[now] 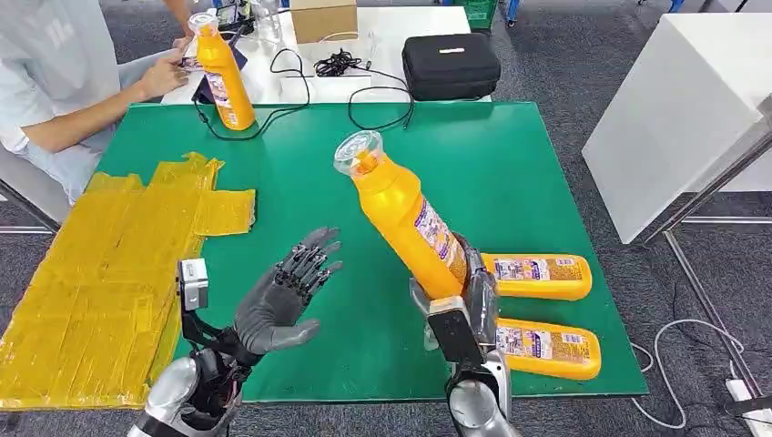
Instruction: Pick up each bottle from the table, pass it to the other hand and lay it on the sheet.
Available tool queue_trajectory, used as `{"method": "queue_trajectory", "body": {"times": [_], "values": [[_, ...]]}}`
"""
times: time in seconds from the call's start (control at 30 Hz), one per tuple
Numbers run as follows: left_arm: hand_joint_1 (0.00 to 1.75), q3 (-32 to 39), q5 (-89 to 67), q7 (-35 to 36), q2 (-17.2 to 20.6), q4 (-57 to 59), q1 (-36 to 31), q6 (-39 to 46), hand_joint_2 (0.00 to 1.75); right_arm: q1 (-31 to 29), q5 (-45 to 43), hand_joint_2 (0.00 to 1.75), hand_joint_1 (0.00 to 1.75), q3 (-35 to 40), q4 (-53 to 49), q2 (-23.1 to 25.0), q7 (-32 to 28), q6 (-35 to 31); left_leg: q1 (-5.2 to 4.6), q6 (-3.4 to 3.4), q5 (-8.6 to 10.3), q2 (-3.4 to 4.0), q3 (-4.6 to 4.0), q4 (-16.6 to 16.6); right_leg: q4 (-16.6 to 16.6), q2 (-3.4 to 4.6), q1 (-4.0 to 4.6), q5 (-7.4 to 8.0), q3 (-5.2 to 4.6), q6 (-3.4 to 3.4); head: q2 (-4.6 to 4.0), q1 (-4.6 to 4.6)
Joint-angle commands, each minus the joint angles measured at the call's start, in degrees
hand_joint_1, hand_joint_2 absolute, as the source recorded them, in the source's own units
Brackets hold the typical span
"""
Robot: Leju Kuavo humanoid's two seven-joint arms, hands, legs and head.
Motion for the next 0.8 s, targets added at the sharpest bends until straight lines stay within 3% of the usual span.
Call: {"method": "queue_trajectory", "body": {"times": [0.03,0.2,0.53,0.8], "values": [[0.00,-4.58,1.69,1.51,1.62,7.01,-6.42,2.02,1.75,-4.79,0.95,1.75,1.75,6.61,6.07,-0.59,-1.55,-0.79,0.01,-0.01,-0.01,-0.03,0.09,-0.04,-0.05,-0.08,0.01,-0.02,0.12,-0.02,0.00,0.02],[0.00,-4.65,1.72,1.15,1.04,8.36,-8.11,4.67,1.75,-6.51,3.80,1.75,1.75,12.25,8.66,0.32,-0.62,-1.96,0.02,-0.03,-0.04,0.06,0.10,-0.03,-0.05,0.00,0.01,-0.01,0.13,-0.04,0.00,0.02],[0.00,-3.71,2.12,0.58,0.82,8.40,-7.59,5.47,1.75,-6.50,5.37,1.75,1.75,15.12,10.00,0.38,-0.32,-2.28,0.02,0.00,-0.08,0.02,0.21,-0.05,-0.06,-0.04,0.03,-0.07,0.22,-0.02,0.00,0.02],[0.00,-2.05,3.13,-0.18,-0.10,9.96,-8.76,6.30,1.75,-10.88,8.30,1.75,1.75,24.21,20.55,0.04,1.69,0.63,0.03,-0.02,-0.03,0.07,0.13,-0.07,-0.08,0.02,0.02,0.00,0.15,-0.03,0.00,0.02]]}}
